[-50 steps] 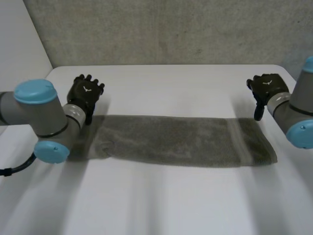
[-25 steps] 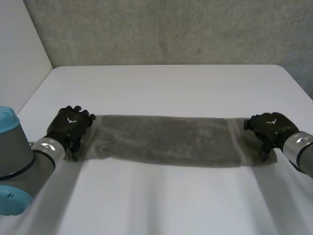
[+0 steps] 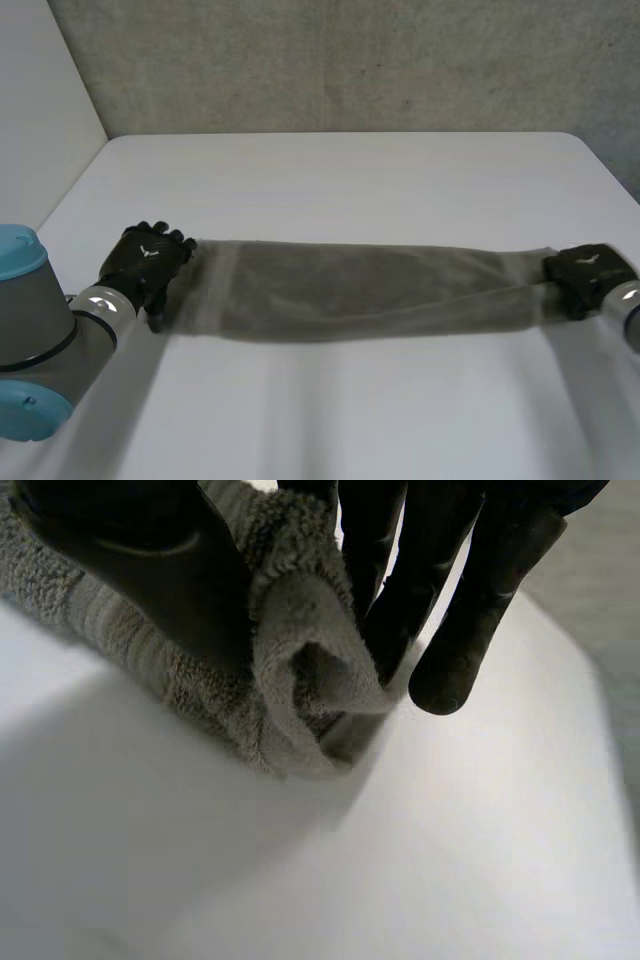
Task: Fold the towel.
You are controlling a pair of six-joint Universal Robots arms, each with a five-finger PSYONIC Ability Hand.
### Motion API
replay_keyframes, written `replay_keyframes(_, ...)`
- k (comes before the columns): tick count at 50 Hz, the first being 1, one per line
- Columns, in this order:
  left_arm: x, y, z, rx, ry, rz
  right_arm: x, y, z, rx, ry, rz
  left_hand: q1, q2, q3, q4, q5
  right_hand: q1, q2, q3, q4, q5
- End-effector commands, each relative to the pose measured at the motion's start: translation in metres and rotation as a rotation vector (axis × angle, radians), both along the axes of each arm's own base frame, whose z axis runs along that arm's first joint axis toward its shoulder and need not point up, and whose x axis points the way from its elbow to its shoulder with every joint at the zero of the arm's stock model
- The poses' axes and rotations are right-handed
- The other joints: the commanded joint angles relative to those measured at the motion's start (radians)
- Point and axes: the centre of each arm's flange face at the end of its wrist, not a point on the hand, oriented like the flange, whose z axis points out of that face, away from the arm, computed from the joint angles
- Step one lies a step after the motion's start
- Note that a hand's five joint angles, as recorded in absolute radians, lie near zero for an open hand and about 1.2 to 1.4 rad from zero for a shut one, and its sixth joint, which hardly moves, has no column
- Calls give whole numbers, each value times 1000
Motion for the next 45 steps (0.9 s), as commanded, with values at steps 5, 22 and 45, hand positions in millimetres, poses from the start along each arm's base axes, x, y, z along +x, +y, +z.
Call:
replay_keyframes(5,1,0,6,-15,4,6,-87,-33,44,-151,251,-140,-30,-25,-21,-23,-209,97,103,77,63,65)
replay_keyframes(22,-12,7,39,-118,33,-33,185,70,111,-396,62,582,-39,-34,-29,-31,-218,97,103,77,63,65)
replay_keyframes(45,-55,26,54,-144,117,-156,220,133,68,-240,31,588,-45,-40,-35,-37,-223,-1124,-1119,-1144,-1158,-1156)
